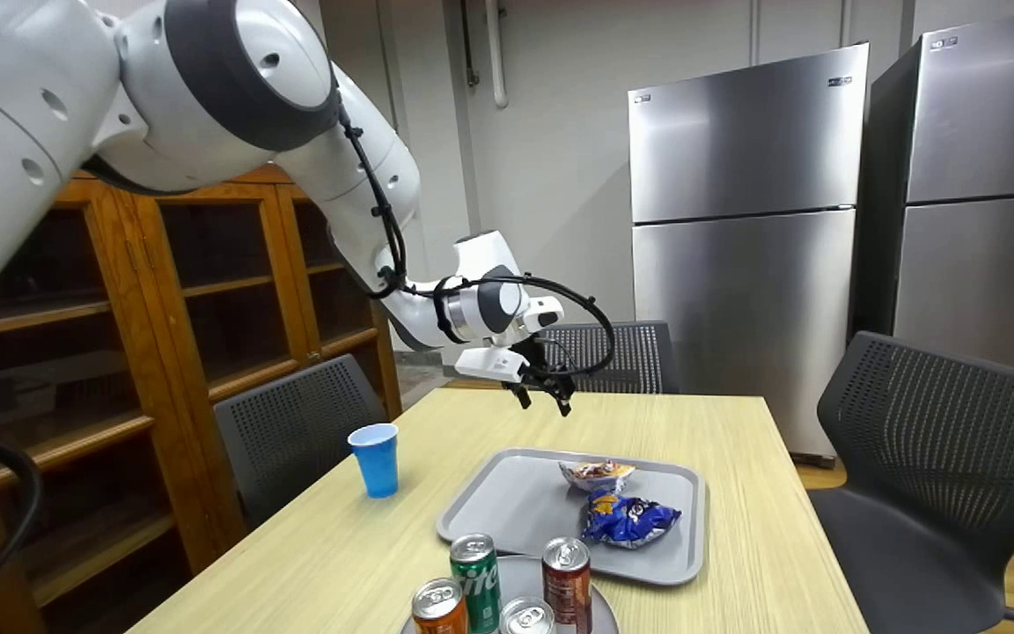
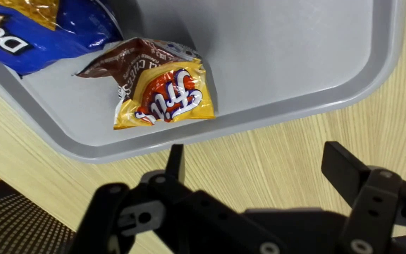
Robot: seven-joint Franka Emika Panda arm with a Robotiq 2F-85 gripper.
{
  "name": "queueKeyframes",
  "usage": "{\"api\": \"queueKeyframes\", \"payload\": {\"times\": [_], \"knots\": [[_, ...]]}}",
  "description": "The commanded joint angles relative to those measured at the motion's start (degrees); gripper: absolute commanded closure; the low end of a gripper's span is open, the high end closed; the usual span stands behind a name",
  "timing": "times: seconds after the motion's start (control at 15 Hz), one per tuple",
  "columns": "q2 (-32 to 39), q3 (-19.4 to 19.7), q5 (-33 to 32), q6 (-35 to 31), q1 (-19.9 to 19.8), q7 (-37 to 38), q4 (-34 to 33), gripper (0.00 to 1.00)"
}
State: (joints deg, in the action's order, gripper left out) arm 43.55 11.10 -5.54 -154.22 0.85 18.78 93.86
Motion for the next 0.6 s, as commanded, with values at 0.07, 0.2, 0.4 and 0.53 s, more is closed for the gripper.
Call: {"api": "queueKeyframes", "payload": {"times": [0.07,0.2,0.4,0.53], "knots": [[4.55,-0.70,2.47,1.66,-2.75,-2.35,-5.88,0.00],[6.28,-0.34,2.74,1.91,-3.26,-2.19,-7.51,0.00],[8.70,-0.02,2.87,2.62,-3.95,-2.10,-9.65,0.00],[10.09,0.18,2.73,3.15,-4.23,-2.20,-10.76,0.00]]}}
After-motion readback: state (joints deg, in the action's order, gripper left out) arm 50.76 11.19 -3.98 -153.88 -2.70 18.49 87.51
